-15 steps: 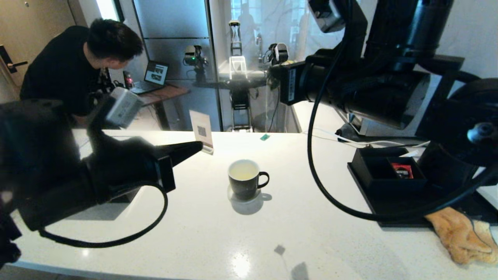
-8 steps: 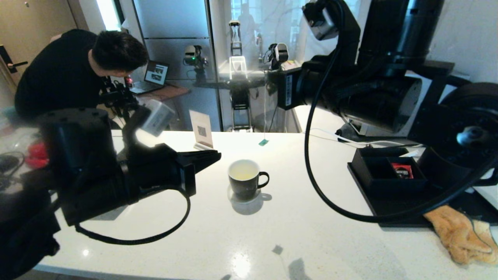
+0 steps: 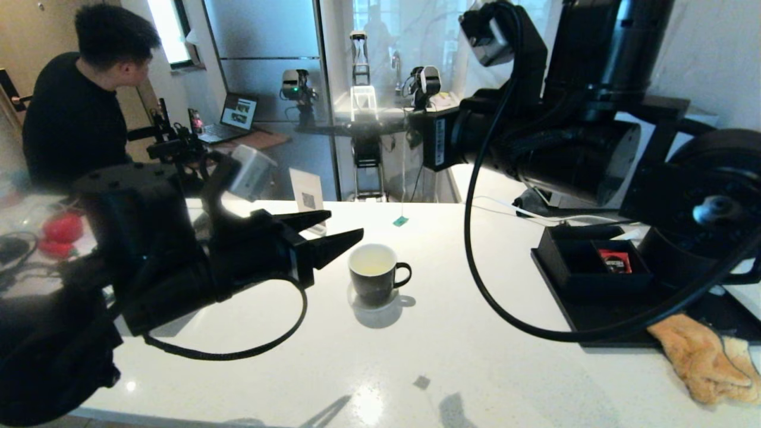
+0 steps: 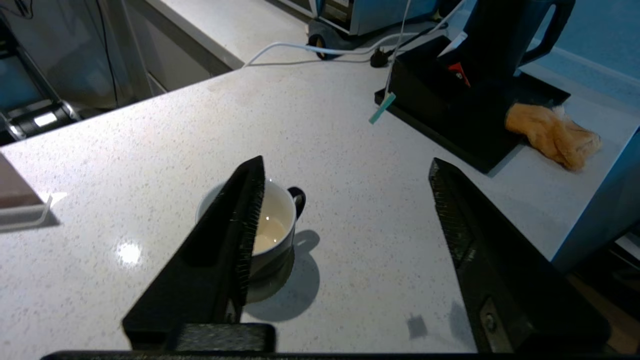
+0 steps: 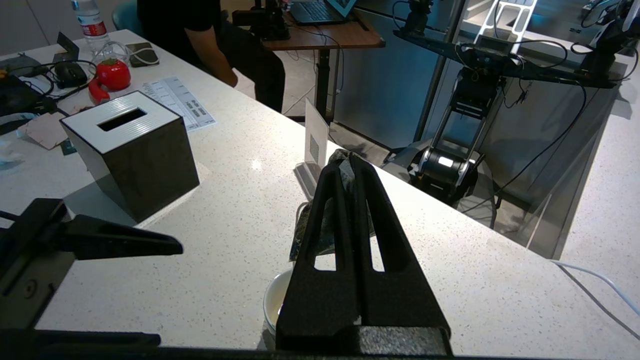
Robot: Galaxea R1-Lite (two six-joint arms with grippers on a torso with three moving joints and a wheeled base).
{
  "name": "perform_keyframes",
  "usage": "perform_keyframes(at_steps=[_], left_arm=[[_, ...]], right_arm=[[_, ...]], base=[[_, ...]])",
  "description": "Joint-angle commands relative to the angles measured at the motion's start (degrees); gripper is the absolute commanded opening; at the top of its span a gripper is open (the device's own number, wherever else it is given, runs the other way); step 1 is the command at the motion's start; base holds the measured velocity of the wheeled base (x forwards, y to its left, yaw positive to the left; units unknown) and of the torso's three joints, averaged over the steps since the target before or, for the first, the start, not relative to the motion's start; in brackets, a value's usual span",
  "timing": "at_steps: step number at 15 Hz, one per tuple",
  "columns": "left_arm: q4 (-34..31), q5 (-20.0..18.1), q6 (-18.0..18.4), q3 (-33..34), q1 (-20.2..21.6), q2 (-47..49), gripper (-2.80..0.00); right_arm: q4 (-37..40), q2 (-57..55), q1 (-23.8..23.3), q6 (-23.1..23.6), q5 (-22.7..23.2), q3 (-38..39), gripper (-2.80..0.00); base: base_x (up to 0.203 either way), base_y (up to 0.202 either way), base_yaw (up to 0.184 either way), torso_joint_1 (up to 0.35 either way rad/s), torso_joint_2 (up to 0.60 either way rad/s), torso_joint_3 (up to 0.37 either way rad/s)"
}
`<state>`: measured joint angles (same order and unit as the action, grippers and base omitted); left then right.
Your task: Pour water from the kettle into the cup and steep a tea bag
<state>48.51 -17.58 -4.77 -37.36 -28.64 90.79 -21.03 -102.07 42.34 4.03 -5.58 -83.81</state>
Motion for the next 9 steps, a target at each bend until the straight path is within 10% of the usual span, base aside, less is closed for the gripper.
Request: perform_keyframes(at_steps=[1, 9], left_arm=[[1.3, -0.1, -0.1, -0.8, -0.2, 2.5, 0.00], [1.5, -0.1, -0.1, -5.8, -2.1, 6.9, 0.00]], right_arm=[[-0.2, -0.1, 0.0, 0.1, 0.0, -0.2, -2.80], [-0.2, -0.2, 2.4, 0.1, -0.1, -0.6, -2.80]], base=[[0.000, 0.000, 0.000, 0.000, 0.00, 0.000], [0.000, 0.000, 0.000, 0.000, 0.00, 0.000]])
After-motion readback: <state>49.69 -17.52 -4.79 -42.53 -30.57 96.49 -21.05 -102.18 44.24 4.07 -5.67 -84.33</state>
